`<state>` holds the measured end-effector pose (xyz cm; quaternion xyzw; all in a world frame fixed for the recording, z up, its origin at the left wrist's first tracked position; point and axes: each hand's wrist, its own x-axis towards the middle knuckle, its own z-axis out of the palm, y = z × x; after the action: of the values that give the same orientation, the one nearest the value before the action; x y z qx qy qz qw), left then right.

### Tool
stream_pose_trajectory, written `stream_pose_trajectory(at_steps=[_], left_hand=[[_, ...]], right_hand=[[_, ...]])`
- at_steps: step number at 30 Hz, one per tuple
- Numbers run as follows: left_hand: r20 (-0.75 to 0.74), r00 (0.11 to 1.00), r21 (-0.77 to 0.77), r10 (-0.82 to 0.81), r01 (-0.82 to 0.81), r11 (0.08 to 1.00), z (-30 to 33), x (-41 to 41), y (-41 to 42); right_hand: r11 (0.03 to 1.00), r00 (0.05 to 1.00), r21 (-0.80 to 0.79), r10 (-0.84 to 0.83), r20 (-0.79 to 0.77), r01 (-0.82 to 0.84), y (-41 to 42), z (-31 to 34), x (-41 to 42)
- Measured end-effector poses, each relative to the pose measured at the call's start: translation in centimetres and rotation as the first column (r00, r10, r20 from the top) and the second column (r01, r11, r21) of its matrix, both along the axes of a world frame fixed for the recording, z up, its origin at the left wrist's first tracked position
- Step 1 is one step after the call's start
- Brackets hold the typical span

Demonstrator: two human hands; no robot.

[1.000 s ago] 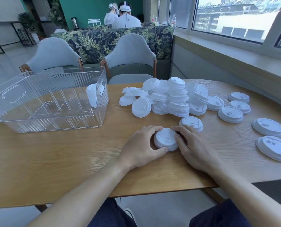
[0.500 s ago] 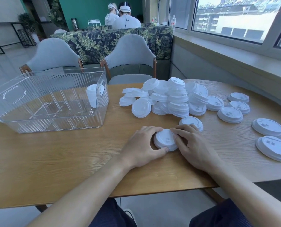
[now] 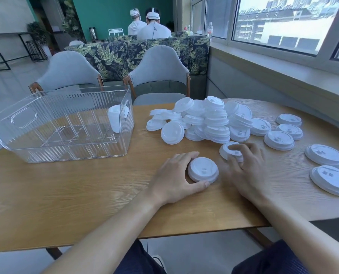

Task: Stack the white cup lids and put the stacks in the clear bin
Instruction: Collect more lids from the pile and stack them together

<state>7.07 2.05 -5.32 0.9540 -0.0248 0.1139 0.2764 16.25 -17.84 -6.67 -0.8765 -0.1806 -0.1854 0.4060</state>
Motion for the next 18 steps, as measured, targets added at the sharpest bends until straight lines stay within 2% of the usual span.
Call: stream_pose_trajectory(at_steps=[3,6,11,18], left_hand=[[0.0,1.0,0.012,0.0,0.0,1.0,0.0,0.2,0.0],[0.005,1.0,0.002,0.009,-0.009,1.0,-0.1,0.3,0.2],[0.018,0.997,-0.125,0.072,-0.07,0.99,-0.5,0.9,1.0],[0.023,0.992,-0.2,0.121,-0.114,0.973,-0.5,2.3,2.5]], right_hand=[[0.996,0.992,0.044,-0.078,-0.1,0.083,-0.5,0.3,0.6],[0.995,0.982,0.012,-0.096,-0.161,0.099,-1.0,0.3,1.5],[0.992,0.973,-0.129,-0.043,-0.228,0.013,-2.5,0.6,2.9],[0.993,0.972,-0.119,-0.018,-0.235,-0.01,-2.4,0.6,2.7]])
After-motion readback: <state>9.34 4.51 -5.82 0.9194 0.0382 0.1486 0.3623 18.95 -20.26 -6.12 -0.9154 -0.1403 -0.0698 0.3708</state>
